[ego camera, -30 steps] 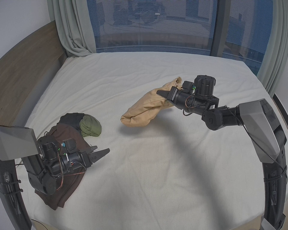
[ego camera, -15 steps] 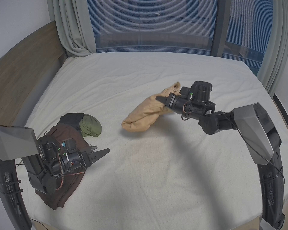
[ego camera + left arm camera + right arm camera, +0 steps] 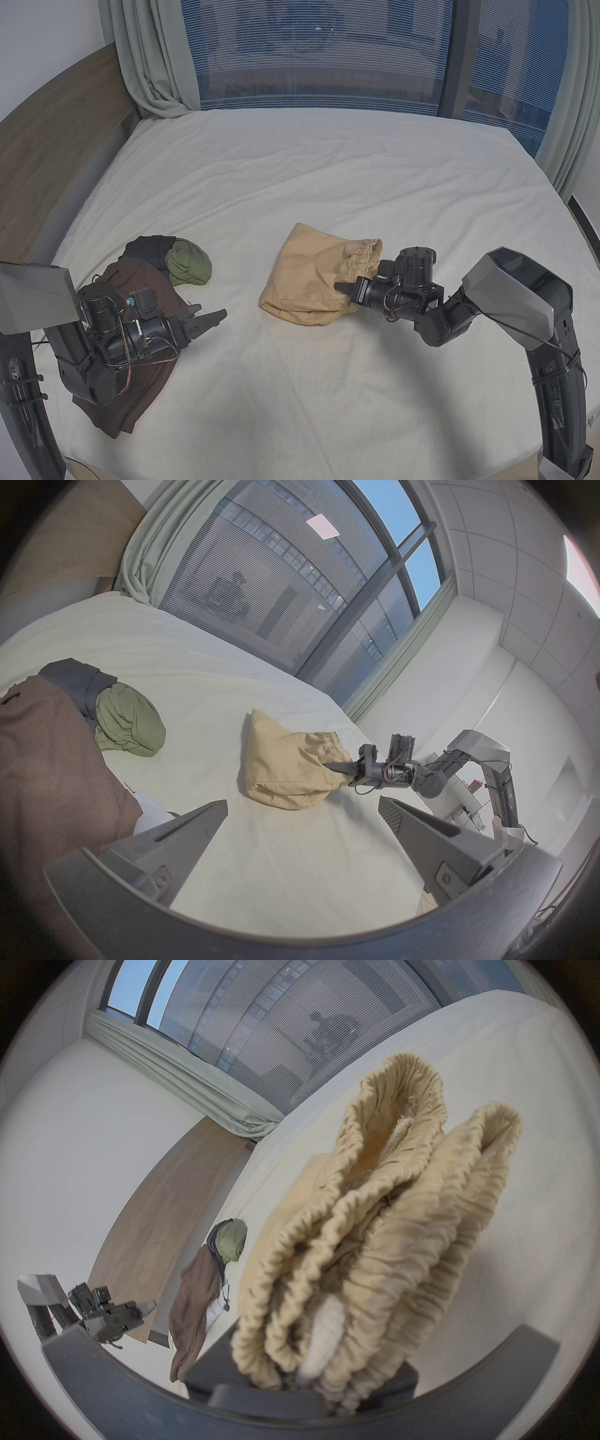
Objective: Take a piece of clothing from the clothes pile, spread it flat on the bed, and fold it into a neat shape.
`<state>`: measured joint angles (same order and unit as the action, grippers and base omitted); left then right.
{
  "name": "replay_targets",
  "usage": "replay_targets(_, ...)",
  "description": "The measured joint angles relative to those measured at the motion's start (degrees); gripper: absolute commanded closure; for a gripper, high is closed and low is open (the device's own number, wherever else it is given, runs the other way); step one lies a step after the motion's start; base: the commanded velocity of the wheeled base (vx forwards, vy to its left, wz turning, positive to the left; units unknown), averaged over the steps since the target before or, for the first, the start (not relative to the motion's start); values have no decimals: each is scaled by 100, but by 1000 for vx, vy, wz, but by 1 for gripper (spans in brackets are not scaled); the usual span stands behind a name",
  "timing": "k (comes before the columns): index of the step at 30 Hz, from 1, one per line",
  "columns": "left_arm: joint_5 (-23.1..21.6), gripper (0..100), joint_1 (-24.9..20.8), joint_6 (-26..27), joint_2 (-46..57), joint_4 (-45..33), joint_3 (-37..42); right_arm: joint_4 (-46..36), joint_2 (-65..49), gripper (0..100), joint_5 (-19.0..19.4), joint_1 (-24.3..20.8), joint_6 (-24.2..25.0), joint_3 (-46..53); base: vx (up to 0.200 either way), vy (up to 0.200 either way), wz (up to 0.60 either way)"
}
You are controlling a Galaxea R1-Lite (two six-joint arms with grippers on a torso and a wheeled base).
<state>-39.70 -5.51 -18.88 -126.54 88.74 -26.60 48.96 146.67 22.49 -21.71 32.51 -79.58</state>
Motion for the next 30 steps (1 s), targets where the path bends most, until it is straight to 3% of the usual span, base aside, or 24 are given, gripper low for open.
replay_targets(2,-1,0,0,0,-1,0,0,294,52,100,-13,16,-9,249,0,0,0)
replay_targets(3,-6,0,0,0,-4,0,0,391,91,0,-24,22,-13,345,0,0,0)
replay_targets(14,-11,0,13,0,-6,2,-10,505,133,0,-101,41,-27,803,0,0,0)
replay_targets(24,-11,0,33,-5,-1,2,-38,446,-568,0,-99,-39,-385,2399,0,0,0)
replay_targets(30,-11,0,56,-7,5,0,-52,436,-1072,0,-99,-339,-578,3261,0,0,0)
